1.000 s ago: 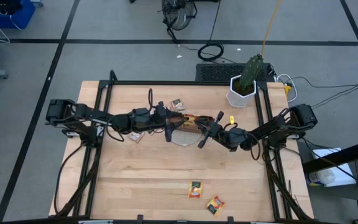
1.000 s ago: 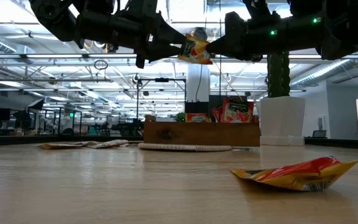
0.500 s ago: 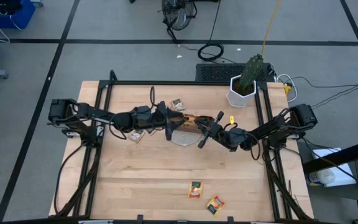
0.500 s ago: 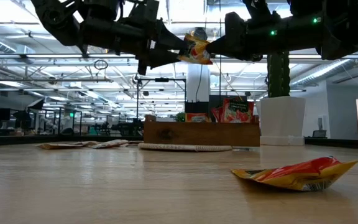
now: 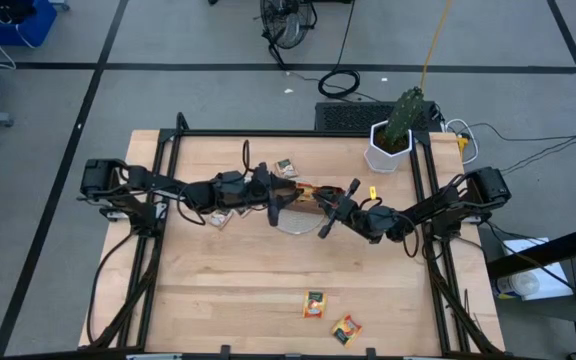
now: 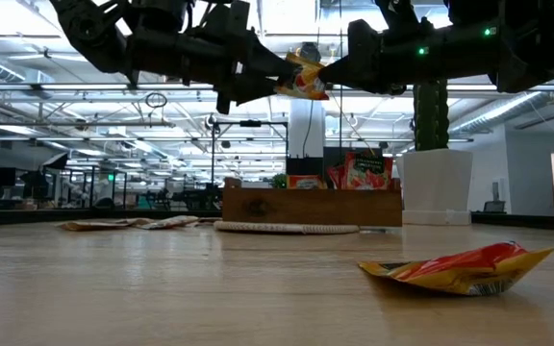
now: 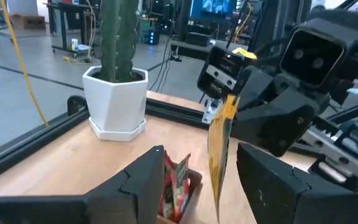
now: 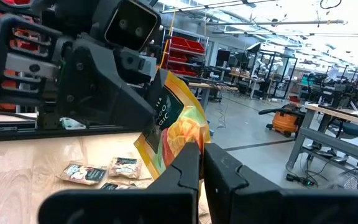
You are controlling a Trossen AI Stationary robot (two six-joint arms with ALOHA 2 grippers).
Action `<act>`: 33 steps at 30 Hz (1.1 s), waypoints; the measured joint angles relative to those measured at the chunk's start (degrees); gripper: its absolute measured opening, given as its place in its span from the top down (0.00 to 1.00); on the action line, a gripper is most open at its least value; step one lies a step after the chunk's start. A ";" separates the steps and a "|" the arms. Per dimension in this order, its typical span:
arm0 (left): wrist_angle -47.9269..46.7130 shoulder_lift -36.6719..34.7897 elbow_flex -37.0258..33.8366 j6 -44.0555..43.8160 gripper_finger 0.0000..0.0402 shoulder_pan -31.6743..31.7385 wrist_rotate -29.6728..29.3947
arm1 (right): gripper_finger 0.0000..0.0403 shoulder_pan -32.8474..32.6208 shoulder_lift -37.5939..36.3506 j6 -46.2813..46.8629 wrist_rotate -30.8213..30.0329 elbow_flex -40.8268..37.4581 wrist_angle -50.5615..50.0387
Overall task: Pick & Place Tea
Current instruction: Put the orange tea bag into the middle section of the wood organizer
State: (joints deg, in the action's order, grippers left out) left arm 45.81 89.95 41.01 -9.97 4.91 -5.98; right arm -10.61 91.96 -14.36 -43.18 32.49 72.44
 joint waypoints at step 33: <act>-11.43 -7.81 0.00 10.16 1.00 -0.60 4.37 | 0.95 -0.11 0.00 -2.89 -4.75 0.00 -0.31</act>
State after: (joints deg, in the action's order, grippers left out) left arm 34.38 82.14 41.02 0.19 4.31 -1.61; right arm -10.72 91.96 -17.25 -47.92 32.49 72.14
